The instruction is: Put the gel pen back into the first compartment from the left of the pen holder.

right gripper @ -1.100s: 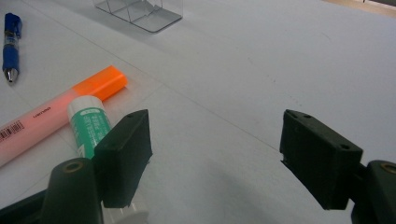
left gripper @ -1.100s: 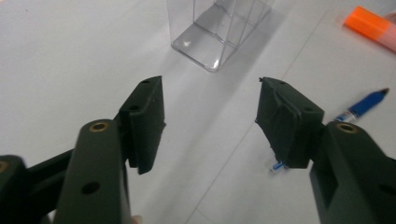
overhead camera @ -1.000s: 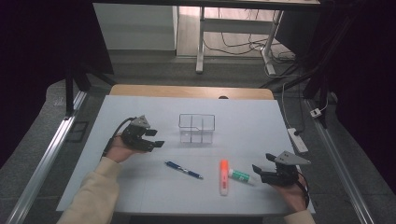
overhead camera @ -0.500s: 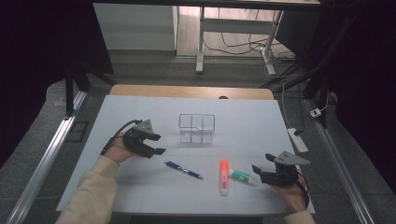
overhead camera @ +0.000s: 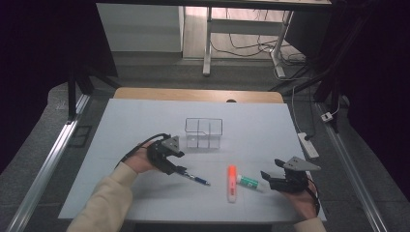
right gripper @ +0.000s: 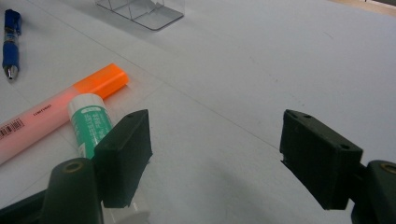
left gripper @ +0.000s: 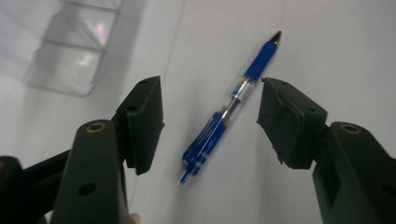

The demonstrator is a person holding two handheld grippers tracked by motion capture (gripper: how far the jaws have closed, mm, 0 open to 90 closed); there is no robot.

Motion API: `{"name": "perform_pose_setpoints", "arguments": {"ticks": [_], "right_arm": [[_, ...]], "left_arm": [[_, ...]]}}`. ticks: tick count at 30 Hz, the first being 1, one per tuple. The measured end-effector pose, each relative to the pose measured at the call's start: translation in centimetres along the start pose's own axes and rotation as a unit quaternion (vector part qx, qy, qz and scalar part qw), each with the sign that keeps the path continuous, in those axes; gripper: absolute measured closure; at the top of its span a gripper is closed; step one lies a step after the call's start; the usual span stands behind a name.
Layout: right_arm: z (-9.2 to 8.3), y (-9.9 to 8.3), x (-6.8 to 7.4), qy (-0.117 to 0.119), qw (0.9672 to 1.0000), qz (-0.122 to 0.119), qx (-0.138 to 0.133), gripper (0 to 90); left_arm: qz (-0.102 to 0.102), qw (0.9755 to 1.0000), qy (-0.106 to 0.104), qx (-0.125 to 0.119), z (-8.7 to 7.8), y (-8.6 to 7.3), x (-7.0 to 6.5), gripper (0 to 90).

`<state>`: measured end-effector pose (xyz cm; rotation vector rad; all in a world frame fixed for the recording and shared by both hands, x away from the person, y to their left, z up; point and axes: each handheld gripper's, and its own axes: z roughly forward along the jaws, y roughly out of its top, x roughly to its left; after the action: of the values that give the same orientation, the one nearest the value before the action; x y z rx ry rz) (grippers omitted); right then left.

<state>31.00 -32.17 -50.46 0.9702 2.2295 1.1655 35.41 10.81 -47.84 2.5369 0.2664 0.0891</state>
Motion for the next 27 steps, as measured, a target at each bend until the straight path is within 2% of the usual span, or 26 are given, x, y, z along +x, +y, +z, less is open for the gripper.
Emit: {"name": "perform_pose_setpoints", "arguments": {"ticks": [6,12,19,27], "right_arm": [[0.1,0.0,0.0,0.001,1.0,0.0,0.001,24.5],[0.1,0.0,0.1,0.002,1.0,-0.001,0.001,24.5],[0.2,0.0,0.0,0.003,1.0,0.0,0.002,24.5],[0.2,0.0,0.0,0.002,1.0,-0.001,0.003,24.5]], "left_arm": [[0.018,0.9994,-0.024,0.018,1.7,0.9,-0.4,41.2],[0.042,0.9975,-0.039,0.041,3.2,1.9,-0.8,42.7],[0.076,0.9933,-0.039,0.077,4.5,2.7,-1.3,49.2],[0.101,0.9891,-0.05,0.095,5.5,3.3,-1.6,58.6]]}}
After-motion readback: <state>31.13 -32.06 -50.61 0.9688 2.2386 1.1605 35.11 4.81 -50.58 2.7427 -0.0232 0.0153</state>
